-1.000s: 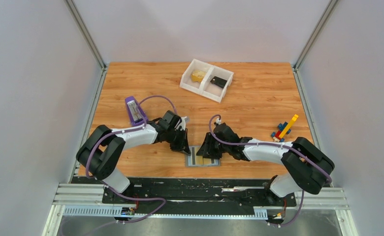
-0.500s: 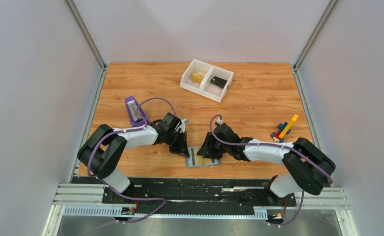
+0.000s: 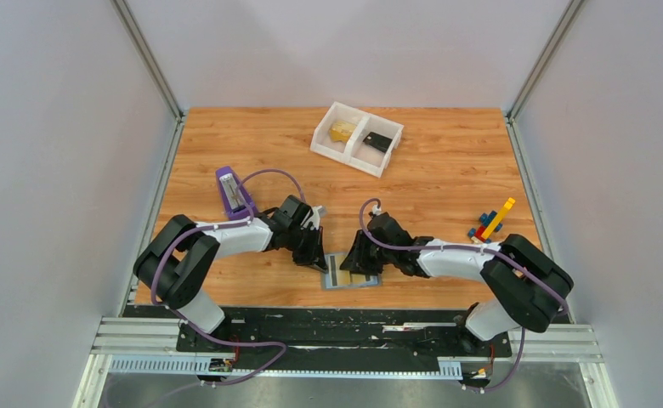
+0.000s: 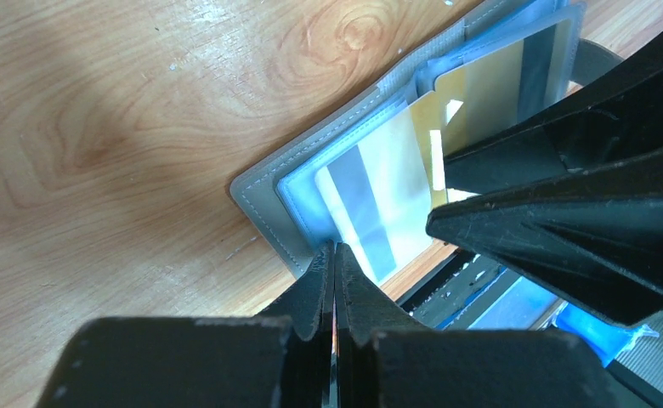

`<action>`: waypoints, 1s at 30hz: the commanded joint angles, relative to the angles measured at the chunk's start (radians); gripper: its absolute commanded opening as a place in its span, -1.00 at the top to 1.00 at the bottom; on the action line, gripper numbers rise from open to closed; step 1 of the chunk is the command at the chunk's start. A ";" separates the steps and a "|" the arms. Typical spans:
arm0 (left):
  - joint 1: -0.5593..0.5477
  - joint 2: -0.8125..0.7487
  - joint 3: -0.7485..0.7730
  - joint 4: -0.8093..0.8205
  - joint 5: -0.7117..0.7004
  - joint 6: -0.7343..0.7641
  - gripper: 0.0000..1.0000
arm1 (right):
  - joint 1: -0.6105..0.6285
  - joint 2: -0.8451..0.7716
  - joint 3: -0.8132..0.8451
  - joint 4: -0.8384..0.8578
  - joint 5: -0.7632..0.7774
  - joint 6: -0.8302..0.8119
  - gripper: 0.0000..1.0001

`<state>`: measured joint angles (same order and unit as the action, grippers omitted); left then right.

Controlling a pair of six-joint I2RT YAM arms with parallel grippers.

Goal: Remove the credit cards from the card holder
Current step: Remove the credit card from the card holder.

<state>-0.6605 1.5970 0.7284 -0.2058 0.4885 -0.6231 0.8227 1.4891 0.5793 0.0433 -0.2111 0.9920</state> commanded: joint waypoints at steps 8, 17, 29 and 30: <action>-0.004 0.041 -0.020 -0.027 -0.095 0.041 1.00 | -0.008 -0.082 -0.036 0.055 0.007 -0.038 1.00; -0.004 0.037 -0.010 -0.045 -0.114 0.047 1.00 | -0.040 -0.195 -0.116 0.046 0.004 -0.038 1.00; -0.005 -0.035 0.036 -0.071 -0.053 0.035 0.84 | -0.055 -0.365 -0.125 -0.038 0.035 -0.074 1.00; -0.004 -0.042 0.040 -0.078 -0.050 0.029 0.80 | -0.055 -0.376 -0.122 -0.040 0.041 -0.084 1.00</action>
<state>-0.6609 1.5951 0.7414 -0.2317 0.4801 -0.6189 0.7708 1.1584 0.4385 0.0334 -0.2028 0.9482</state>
